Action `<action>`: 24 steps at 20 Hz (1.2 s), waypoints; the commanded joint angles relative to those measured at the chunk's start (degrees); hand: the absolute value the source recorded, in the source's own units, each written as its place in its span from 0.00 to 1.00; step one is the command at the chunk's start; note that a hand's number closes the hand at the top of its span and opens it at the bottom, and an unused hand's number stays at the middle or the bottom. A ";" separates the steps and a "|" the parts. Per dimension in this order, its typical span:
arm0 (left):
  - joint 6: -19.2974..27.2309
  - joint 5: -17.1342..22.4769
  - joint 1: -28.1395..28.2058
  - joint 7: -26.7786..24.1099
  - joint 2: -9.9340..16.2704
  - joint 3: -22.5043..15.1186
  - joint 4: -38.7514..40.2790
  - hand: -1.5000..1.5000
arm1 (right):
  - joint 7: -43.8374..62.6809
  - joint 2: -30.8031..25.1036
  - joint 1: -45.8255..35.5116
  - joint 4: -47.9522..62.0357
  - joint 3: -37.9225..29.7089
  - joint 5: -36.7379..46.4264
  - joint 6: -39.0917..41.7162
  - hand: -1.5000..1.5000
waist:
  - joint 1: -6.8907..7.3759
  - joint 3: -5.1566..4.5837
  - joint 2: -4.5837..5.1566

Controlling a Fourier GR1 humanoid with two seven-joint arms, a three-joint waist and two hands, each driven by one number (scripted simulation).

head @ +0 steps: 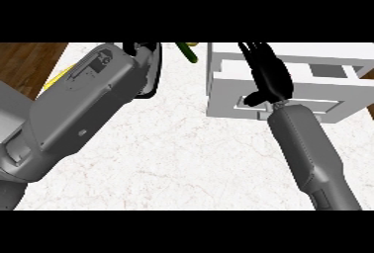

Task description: Pick up the can, place it into the drawer and close the drawer

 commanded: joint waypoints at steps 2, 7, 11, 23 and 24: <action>-0.95 -0.85 -0.38 2.99 2.40 0.58 -2.02 0.00 | -1.39 -0.12 -2.49 12.00 -2.98 0.75 -8.90 0.00 | 0.16 0.87 1.33; -1.51 -1.35 4.39 1.79 2.98 1.40 -5.14 0.00 | -1.57 -1.61 -8.84 18.54 -5.80 0.54 -12.17 0.00 | 0.64 0.84 1.56; -0.14 -2.81 2.86 3.68 4.31 1.56 -5.53 0.00 | -3.36 -2.15 -11.44 23.48 -7.06 0.55 -15.74 0.00 | 0.44 0.88 1.70; -0.52 -3.49 6.43 7.46 8.33 1.74 -14.61 0.00 | 0.43 -5.87 -22.71 32.38 -10.07 1.70 -18.99 0.00 | 3.48 0.86 2.12; 0.22 -4.48 6.98 6.04 6.66 1.10 -13.01 0.00 | 3.12 -5.63 -25.64 33.36 -8.96 3.37 -16.87 0.00 | 3.07 0.81 2.34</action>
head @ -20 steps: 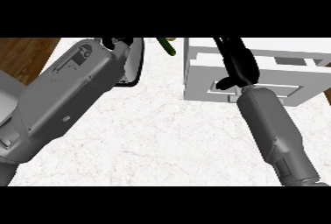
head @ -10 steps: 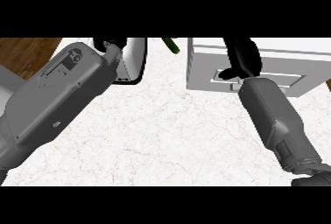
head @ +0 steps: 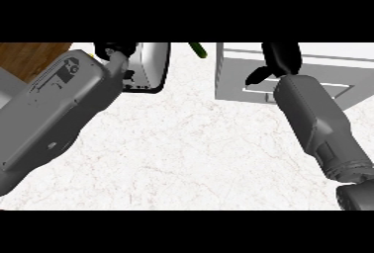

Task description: Pick up the can, place it into the drawer and close the drawer

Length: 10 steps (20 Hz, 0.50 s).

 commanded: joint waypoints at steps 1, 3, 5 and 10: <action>0.91 -0.92 0.71 -0.11 -0.76 -0.03 -1.10 0.00 | 1.78 -0.72 -3.87 2.17 -0.35 0.82 -1.66 0.00 | 0.27 -0.14 0.17; -0.21 -0.79 1.60 0.68 1.24 0.12 -2.74 0.00 | 3.53 -1.59 -6.20 2.85 -0.66 0.91 0.09 0.00 | 1.09 -0.17 0.06; 0.64 -0.98 1.22 2.44 1.97 -0.25 -4.49 0.00 | 2.07 -2.98 -6.64 3.30 -1.77 -0.28 1.18 0.00 | 0.91 -0.13 -0.23; -0.38 -1.04 1.87 2.49 3.08 0.48 -5.66 0.00 | -6.83 1.35 -8.91 3.61 -7.53 -7.91 6.94 0.00 | 1.53 -0.03 0.21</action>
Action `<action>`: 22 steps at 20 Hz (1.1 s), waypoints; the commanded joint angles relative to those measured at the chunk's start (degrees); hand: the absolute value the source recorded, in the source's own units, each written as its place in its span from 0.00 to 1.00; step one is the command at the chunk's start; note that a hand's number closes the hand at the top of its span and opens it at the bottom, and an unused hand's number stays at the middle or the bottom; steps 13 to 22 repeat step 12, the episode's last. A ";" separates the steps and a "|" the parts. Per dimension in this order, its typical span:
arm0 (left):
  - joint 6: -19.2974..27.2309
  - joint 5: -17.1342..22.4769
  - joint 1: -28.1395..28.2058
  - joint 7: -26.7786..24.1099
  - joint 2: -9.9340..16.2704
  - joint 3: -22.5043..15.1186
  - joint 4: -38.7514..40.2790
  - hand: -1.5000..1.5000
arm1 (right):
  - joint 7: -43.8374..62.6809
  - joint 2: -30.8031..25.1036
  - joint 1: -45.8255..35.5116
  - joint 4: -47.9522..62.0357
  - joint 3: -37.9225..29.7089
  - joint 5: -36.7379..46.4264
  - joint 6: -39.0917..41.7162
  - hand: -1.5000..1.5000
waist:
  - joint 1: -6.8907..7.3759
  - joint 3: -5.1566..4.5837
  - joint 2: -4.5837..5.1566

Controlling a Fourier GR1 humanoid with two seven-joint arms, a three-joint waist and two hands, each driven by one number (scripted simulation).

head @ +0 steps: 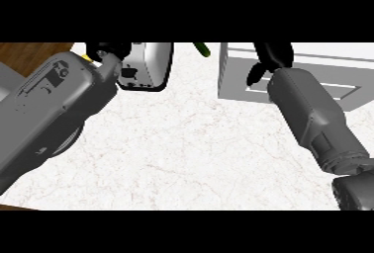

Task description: Pick up the can, place it into the drawer and close the drawer

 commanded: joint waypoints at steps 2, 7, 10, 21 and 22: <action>0.16 -0.63 1.76 0.08 0.54 -0.48 -1.68 0.00 | -6.67 -0.03 -2.97 -1.56 -9.66 -10.81 4.07 0.00 | 0.27 -0.24 -0.37; 0.62 -0.62 3.07 0.31 1.30 0.07 -3.20 0.00 | -10.49 1.63 -3.51 -1.83 -18.56 -20.10 8.73 0.00 | -0.15 -0.24 -0.92; 0.11 -0.56 2.79 1.12 1.60 0.64 -2.78 0.00 | -12.46 0.03 -4.89 -1.61 -20.15 -21.69 11.76 0.00 | -0.93 -0.37 -0.59; 0.98 -1.14 2.99 1.81 1.09 -0.35 -4.73 0.00 | -14.42 -0.46 -3.26 -1.28 -20.76 -22.26 11.45 0.00 | -0.63 -0.38 -0.50; 0.98 -1.14 2.99 1.81 1.09 -0.35 -4.73 0.00 | -14.42 -0.46 -3.26 -1.28 -20.76 -22.26 11.45 0.00 | -0.63 -0.38 -0.50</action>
